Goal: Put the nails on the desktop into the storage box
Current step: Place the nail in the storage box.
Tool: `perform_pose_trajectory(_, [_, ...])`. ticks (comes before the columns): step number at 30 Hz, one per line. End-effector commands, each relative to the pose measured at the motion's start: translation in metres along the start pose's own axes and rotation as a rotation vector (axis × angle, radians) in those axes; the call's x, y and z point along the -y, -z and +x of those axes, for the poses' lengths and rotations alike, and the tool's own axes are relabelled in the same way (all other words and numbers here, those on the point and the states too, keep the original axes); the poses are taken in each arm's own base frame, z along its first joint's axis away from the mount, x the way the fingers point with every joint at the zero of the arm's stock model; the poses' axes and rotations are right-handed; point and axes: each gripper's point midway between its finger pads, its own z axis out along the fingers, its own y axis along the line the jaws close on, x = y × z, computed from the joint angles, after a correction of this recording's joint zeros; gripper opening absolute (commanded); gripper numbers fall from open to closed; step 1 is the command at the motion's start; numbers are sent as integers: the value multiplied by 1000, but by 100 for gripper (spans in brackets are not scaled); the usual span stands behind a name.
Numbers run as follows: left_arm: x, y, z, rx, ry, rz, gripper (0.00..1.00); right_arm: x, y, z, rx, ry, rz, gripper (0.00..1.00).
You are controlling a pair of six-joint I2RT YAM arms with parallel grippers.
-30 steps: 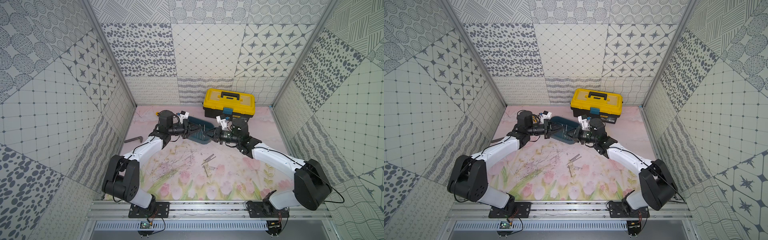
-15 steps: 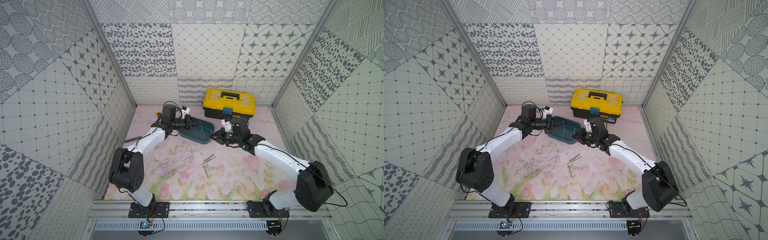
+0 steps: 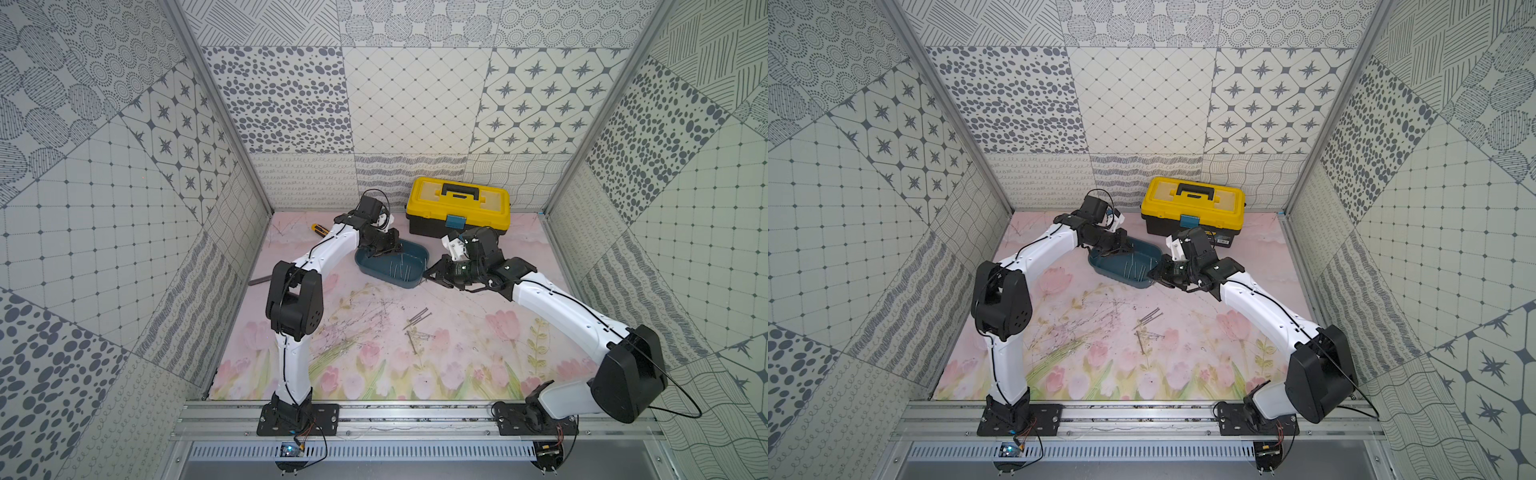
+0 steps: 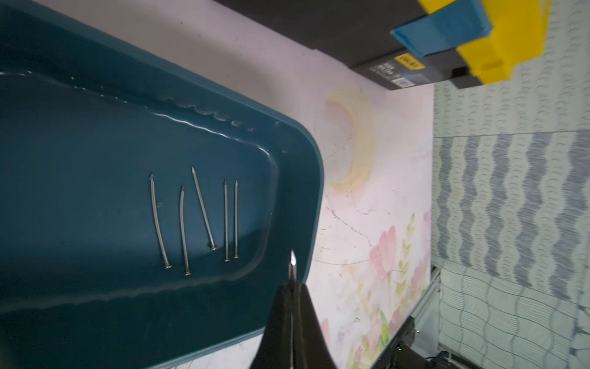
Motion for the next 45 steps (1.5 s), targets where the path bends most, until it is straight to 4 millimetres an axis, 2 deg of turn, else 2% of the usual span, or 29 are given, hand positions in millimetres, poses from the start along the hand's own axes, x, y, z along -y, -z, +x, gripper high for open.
perform_pose_trajectory(1, [-42, -17, 44, -205, -179, -288, 0, -9, 3, -7, 0, 51, -15, 0])
perform_pose_trajectory(13, [-55, -56, 49, -259, -204, -335, 0, -3, 4, 0, -26, 61, -5, 0])
perform_pose_trajectory(21, [-57, -68, 44, -231, -161, -340, 0, 3, 10, 4, -16, 51, 4, 0])
perform_pose_trajectory(27, [-36, -58, 40, -199, -125, -282, 28, 4, 11, 4, -10, 51, 8, 0])
perform_pose_trajectory(30, [-20, -45, 38, -170, -94, -236, 32, 3, 11, 1, -3, 54, 11, 0])
perform_pose_trajectory(34, [-3, -15, 35, -110, -36, -191, 39, -1, 9, -9, 21, 48, 20, 0])
perform_pose_trajectory(36, [3, 11, 29, -54, 3, -176, 42, 2, 6, -16, 39, 25, 40, 0])
perform_pose_trajectory(39, [-1, 54, 25, 35, 63, -168, 50, 11, -1, -28, 74, -23, 96, 0])
perform_pose_trajectory(42, [-4, 90, 31, 97, 60, -157, 55, 22, -12, -38, 87, -57, 166, 0])
perform_pose_trajectory(45, [2, 116, 47, 129, 27, -111, 58, 26, -27, -45, 85, -67, 214, 0])
